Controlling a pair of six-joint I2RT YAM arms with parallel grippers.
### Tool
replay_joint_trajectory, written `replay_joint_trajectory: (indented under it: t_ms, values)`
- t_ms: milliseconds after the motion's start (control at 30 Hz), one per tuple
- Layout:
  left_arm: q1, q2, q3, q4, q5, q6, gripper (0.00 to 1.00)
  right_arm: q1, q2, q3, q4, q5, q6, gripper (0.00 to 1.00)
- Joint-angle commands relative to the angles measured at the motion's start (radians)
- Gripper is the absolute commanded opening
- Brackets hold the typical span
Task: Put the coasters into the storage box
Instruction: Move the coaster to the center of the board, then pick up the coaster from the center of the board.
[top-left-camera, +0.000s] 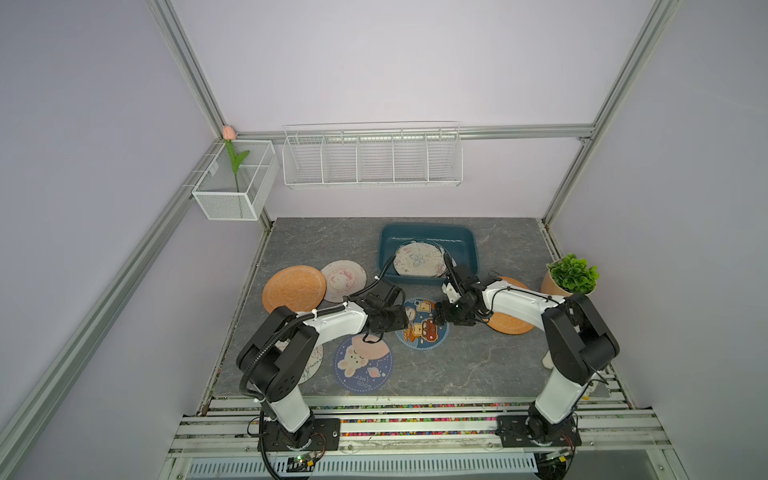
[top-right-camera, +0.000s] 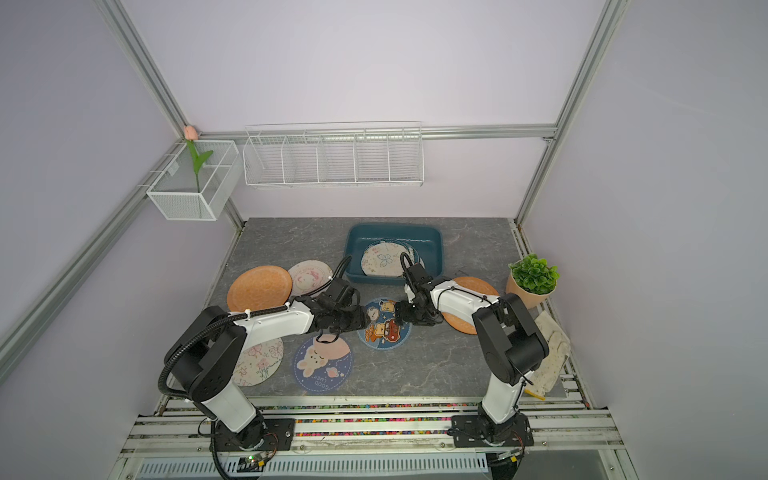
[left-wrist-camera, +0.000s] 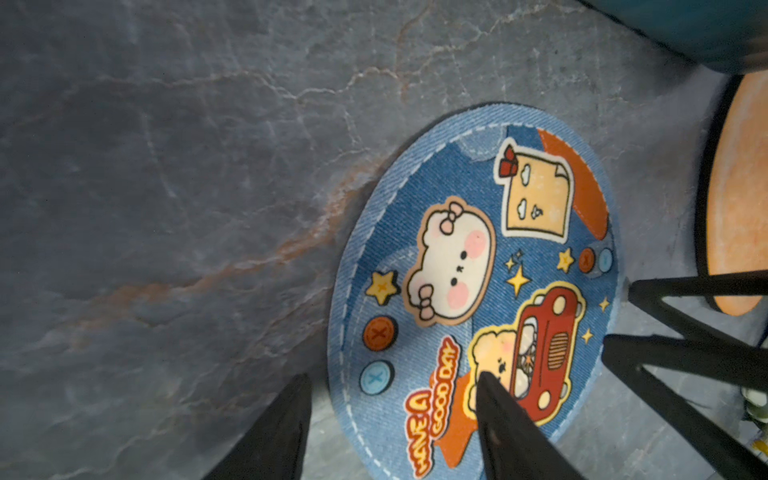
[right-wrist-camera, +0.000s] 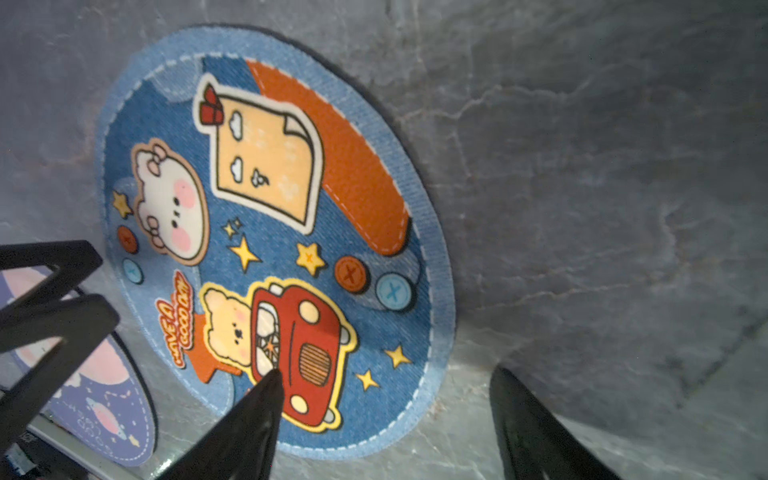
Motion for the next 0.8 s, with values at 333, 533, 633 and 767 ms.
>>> replay_joint_trajectory:
  t_ms: [333, 533, 633, 767]
  values:
    - [-0.011, 0.015, -0.001, 0.034, 0.012, -0.008, 0.55, 0.003, 0.053, 0.006, 0.03, -0.033, 0.021, 0.58]
    - [-0.014, 0.013, -0.001, 0.034, 0.012, -0.011, 0.54, 0.003, 0.06, 0.01, 0.035, -0.039, 0.025, 0.44]
    - [-0.015, 0.014, -0.001, 0.033, 0.014, -0.013, 0.54, 0.003, 0.063, 0.013, 0.037, -0.042, 0.024, 0.38]
    - [-0.016, 0.016, 0.002, 0.033, 0.014, -0.014, 0.54, 0.003, 0.067, 0.015, 0.038, -0.045, 0.024, 0.31]
